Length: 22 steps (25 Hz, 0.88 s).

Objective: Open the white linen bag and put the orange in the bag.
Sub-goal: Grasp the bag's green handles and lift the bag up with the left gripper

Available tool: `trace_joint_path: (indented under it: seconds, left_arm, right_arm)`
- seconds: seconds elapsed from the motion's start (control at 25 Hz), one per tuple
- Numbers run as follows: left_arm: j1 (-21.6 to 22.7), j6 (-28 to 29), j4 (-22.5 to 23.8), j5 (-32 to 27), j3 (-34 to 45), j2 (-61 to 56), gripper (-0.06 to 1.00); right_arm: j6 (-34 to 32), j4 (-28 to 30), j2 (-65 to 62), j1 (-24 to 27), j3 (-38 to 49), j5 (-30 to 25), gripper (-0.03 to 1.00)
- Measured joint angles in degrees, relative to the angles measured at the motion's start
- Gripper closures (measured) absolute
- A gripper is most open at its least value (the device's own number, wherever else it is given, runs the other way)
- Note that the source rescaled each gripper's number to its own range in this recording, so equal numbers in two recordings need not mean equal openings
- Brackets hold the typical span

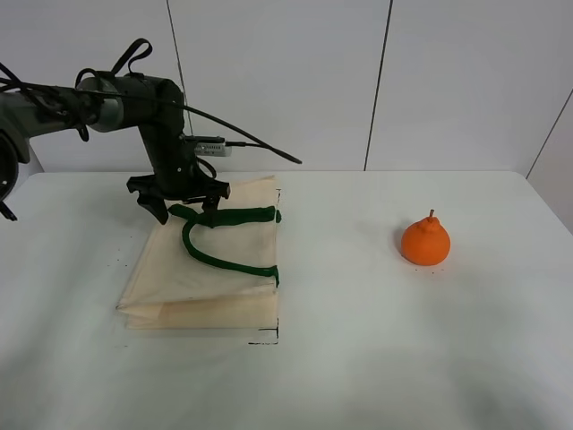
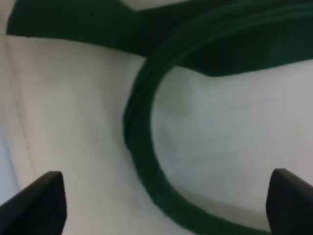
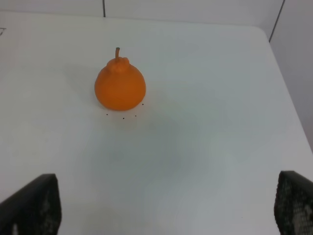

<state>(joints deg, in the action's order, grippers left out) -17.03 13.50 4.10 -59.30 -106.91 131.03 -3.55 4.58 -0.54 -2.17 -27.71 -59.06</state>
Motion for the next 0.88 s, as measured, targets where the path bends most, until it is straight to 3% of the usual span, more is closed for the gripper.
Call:
trace_joint_path:
  seconds: [0.4, 0.88]
  left_arm:
    - [0.4, 0.9, -1.2, 0.2, 1.3, 3.8, -0.04]
    - [-0.5, 1.3, -2.9, 4.7, 2.3, 4.5, -0.04]
  right_arm:
    - [0.0, 0.0, 0.0, 0.0, 0.0, 0.0, -0.03]
    - [0.0, 0.0, 0.0, 0.0, 0.0, 0.0, -0.03]
